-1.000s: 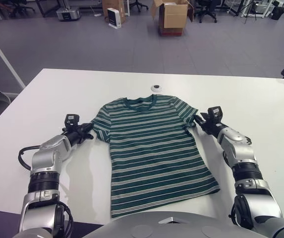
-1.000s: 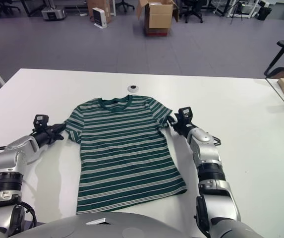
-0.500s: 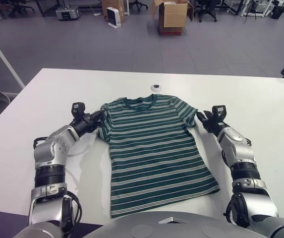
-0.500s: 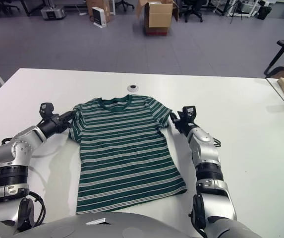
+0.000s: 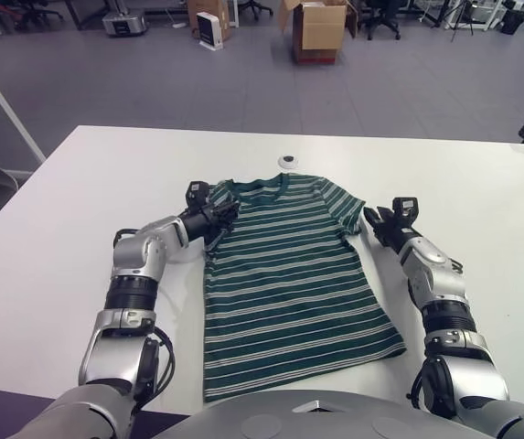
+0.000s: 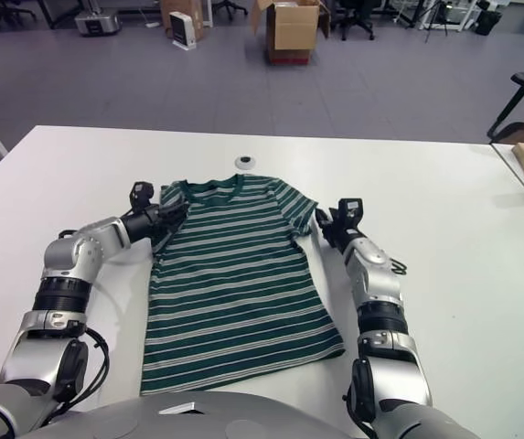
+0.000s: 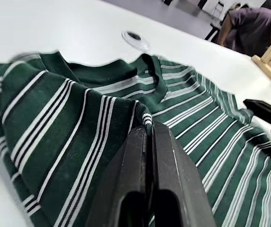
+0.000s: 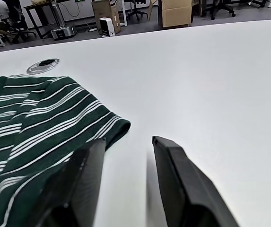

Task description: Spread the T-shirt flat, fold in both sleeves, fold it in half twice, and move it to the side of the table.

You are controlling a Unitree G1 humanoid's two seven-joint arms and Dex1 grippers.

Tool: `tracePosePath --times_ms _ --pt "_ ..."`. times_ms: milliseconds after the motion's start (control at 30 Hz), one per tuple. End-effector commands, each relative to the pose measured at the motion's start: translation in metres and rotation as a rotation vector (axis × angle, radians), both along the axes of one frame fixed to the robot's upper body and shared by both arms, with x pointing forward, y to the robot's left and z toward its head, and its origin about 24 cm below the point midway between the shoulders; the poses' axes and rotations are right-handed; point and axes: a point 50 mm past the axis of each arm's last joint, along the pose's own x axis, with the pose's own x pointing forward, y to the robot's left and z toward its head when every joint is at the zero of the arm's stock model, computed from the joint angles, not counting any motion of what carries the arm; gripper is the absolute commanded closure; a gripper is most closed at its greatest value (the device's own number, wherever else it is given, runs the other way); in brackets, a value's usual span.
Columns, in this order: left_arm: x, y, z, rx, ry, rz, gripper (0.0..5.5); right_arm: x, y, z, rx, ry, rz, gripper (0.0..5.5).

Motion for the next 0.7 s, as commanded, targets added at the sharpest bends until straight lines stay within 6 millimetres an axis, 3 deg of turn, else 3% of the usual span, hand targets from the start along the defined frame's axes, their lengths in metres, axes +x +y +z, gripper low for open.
tracePosePath --times_ms 33,200,367,467,700 --pt "0.004 -0.006 0.001 0.028 -0.014 -0.003 5.22 0.004 0.002 0.000 0.080 0.022 -0.024 3.61" --pt "0.003 0.001 0.019 0.006 -0.114 0.020 4.31 0.009 0.011 0.000 0.279 0.049 -0.028 3.61" --pt "-0.009 0.024 0.040 0.146 -0.297 0.052 3.38 0.013 0.009 -0.003 0.434 0.104 -0.080 3.61" --pt "-0.017 0.030 0.042 0.223 -0.339 0.060 3.38 0.014 0.011 -0.005 0.460 0.118 -0.085 3.61" --pt "-0.030 0.042 0.038 0.328 -0.374 0.096 3.36 0.019 0.014 0.000 0.461 0.082 -0.076 4.90"
